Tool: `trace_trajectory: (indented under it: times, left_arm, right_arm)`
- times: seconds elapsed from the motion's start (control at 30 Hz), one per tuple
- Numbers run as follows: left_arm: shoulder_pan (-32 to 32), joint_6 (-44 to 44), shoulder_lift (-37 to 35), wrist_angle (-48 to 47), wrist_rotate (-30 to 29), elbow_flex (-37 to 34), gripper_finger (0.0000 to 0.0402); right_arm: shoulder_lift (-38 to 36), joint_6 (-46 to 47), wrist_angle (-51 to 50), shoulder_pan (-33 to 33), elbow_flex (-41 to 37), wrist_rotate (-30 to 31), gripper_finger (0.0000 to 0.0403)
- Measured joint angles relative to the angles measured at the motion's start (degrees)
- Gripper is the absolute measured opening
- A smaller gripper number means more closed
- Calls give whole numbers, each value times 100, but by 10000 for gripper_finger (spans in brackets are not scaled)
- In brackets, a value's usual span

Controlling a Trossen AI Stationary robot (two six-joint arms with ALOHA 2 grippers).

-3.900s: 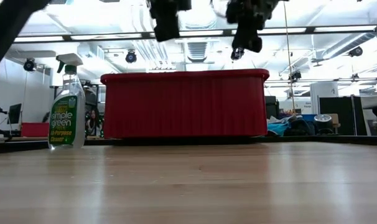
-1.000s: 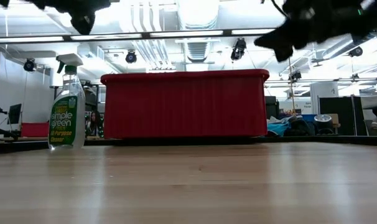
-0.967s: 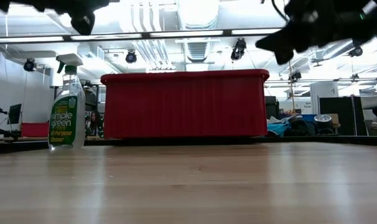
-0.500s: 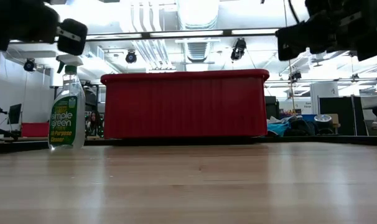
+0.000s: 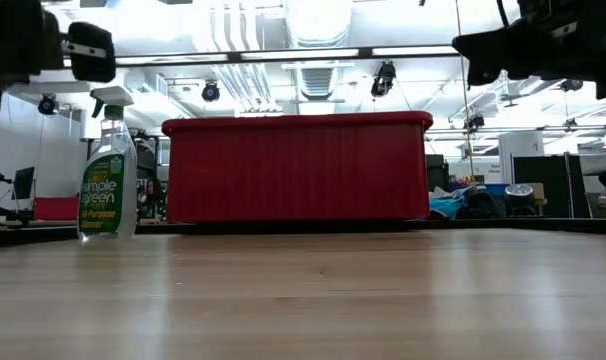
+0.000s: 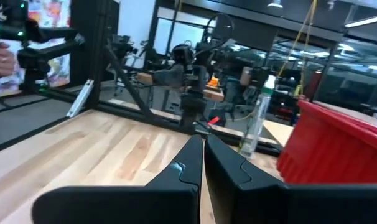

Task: Fold Laundry from Bin
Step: Return to Home Position

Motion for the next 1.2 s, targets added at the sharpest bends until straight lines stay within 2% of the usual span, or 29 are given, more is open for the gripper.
trace_trajectory:
  times: [0.1, 0.23, 0.37, 0.53, 0.67, 0.73, 0.87, 0.97, 1.07, 1.2]
  left_arm:
    - [0, -312, -487, 680, -2, -600, 0]
    - [5, -372, -984, 221, -137, -677, 0]
    - [75, 117, -1338, -119, -159, -671, 0]
    - [81, 309, -1423, -208, -169, -694, 0]
    - [81, 94, -1314, -210, -179, -694, 0]
    - [81, -528, -1214, -236, -257, -687, 0]
    - [81, -2648, -978, -226, -270, -685, 0]
    - [81, -3793, -820, -228, -275, -679, 0]
    - [81, -4483, -688, -247, -275, -670, 0]
    - [81, -4655, -518, -243, -275, -668, 0]
  right_arm:
    - [-211, -28, -10, -33, -113, 51, 9]
    - [-496, 8, -32, -83, -269, 73, 9]
    - [-820, 91, -50, -88, -410, 72, 9]
    - [-1442, 224, -79, -88, -649, 70, 9]
    - [-2050, 193, -856, -88, -695, 14, 9]
    - [-2343, 40, -1274, -88, -702, -5, 9]
    - [-2813, -525, -1722, -88, -748, -413, 9]
    - [-2799, -963, -1776, -88, -748, -614, 9]
    - [-2731, -1286, -1826, -88, -748, -800, 9]
    - [-2713, -1291, -1947, -87, -750, -843, 9]
